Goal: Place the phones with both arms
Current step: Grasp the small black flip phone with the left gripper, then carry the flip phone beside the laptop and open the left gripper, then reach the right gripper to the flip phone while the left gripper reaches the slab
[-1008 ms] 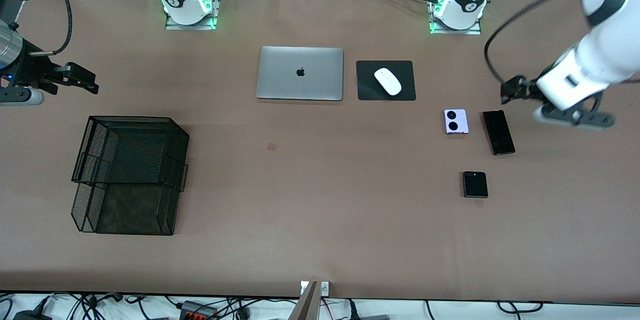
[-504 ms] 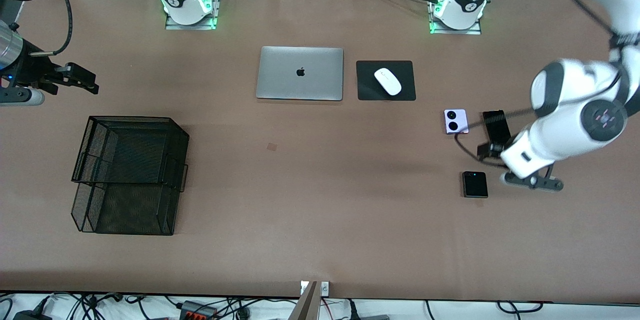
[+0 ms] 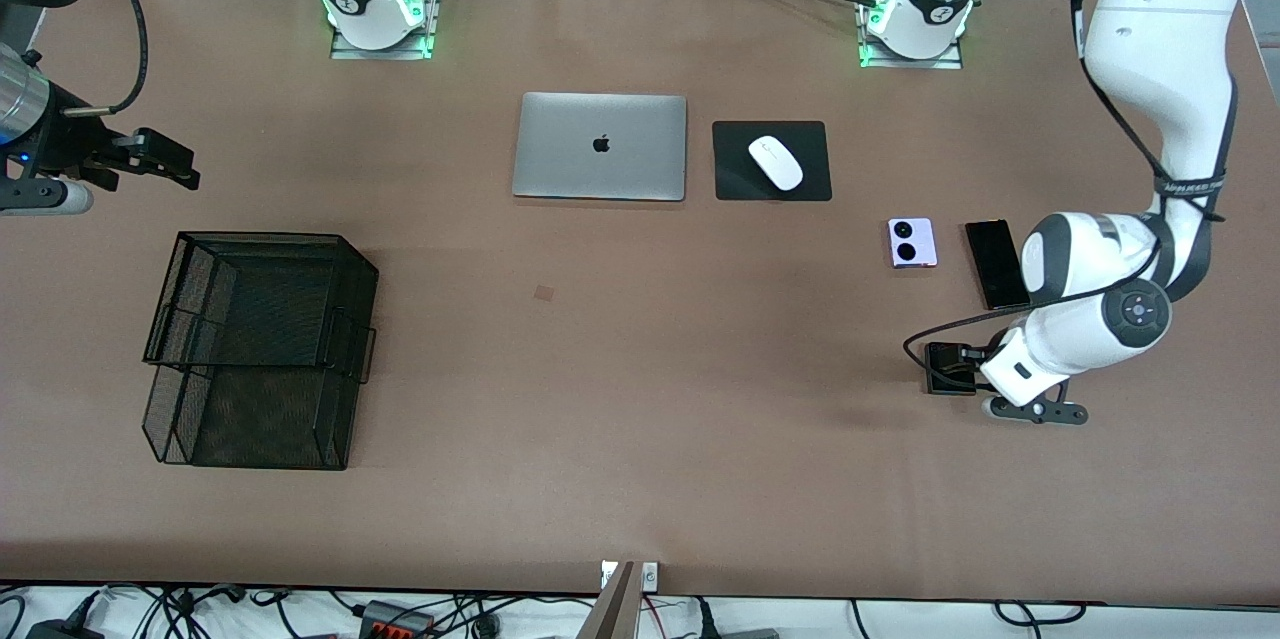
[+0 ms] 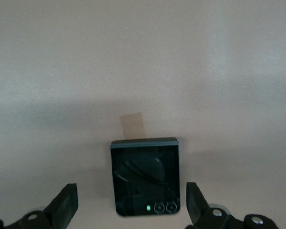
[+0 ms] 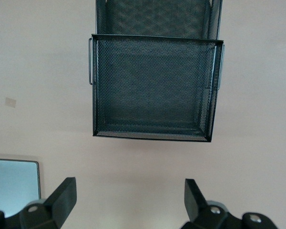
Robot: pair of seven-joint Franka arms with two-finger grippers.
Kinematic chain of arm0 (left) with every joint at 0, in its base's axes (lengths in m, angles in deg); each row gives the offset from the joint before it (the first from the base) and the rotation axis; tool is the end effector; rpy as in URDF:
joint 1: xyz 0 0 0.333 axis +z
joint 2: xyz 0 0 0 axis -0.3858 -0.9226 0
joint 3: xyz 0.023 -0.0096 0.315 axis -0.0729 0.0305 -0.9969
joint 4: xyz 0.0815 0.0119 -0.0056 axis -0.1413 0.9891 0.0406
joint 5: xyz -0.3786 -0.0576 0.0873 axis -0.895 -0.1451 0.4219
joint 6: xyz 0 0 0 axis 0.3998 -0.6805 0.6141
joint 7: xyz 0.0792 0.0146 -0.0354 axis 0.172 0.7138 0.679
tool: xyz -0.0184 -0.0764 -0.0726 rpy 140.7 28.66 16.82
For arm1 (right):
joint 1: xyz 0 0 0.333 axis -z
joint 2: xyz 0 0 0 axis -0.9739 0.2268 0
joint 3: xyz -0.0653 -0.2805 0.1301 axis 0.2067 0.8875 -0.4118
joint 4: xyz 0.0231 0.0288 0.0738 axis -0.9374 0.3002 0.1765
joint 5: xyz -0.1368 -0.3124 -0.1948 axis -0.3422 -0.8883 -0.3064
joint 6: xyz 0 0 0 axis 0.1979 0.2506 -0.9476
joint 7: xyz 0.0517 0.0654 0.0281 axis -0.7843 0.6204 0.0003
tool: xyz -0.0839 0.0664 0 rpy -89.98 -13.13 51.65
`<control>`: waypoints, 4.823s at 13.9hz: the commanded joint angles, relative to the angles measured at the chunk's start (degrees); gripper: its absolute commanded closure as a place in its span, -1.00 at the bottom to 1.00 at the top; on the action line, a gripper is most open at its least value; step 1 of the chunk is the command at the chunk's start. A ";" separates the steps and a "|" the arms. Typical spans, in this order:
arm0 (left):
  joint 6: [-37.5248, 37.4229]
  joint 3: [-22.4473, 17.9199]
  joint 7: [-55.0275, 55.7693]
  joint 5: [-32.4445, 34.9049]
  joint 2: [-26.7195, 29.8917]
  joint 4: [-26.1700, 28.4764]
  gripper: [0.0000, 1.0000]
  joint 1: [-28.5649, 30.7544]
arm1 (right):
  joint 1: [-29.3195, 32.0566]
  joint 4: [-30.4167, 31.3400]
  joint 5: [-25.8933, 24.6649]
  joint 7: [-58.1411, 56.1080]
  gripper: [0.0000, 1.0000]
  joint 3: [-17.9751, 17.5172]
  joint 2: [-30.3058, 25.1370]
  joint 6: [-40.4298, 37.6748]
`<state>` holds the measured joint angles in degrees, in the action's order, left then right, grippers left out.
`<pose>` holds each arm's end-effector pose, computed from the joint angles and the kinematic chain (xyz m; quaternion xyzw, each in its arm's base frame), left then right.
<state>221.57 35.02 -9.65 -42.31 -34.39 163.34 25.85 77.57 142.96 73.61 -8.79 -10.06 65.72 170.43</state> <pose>0.6865 -0.0048 0.2172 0.9993 -0.0359 0.0001 0.0041 0.5567 -0.0178 0.5508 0.9995 0.0135 -0.0286 0.0011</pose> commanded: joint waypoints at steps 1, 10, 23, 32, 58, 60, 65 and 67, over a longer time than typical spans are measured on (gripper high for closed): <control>4.31 0.27 -0.28 0.90 -0.28 2.07 -1.00 0.27 | 0.55 -0.07 -0.60 0.40 -1.00 -0.40 -0.13 0.17; 7.05 0.44 0.51 0.19 -2.04 3.92 -1.00 0.27 | 0.28 -0.16 -2.27 0.48 -1.00 -0.67 -0.04 0.08; 7.23 1.06 5.94 0.10 -2.57 4.02 0.34 -0.08 | 0.28 -1.13 -1.65 0.49 -1.00 -0.75 -0.39 -0.44; -9.74 10.82 13.15 0.37 0.08 -5.21 0.43 -8.23 | 0.19 -1.13 -1.48 0.75 -1.00 -0.84 0.14 -0.36; -38.53 9.41 22.96 9.06 5.07 -14.44 -1.00 -15.23 | -12.27 -1.65 3.27 0.66 -1.00 -0.93 11.64 7.90; -41.72 9.93 16.71 9.07 6.39 -13.66 -1.00 -7.25 | -16.48 -1.92 3.36 1.36 -1.00 -0.93 14.36 10.97; -40.42 9.93 15.54 10.82 7.63 -6.47 -1.00 5.17 | -27.47 -7.08 3.18 14.95 -1.00 -0.93 26.47 20.56; -34.83 9.85 15.28 11.44 10.60 1.77 -1.00 8.51 | -31.17 -11.48 3.10 22.60 -1.00 -0.93 31.32 20.74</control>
<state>181.39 43.87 5.65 -32.85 -28.72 155.40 32.00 49.24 137.93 76.38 8.25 -11.47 91.77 192.07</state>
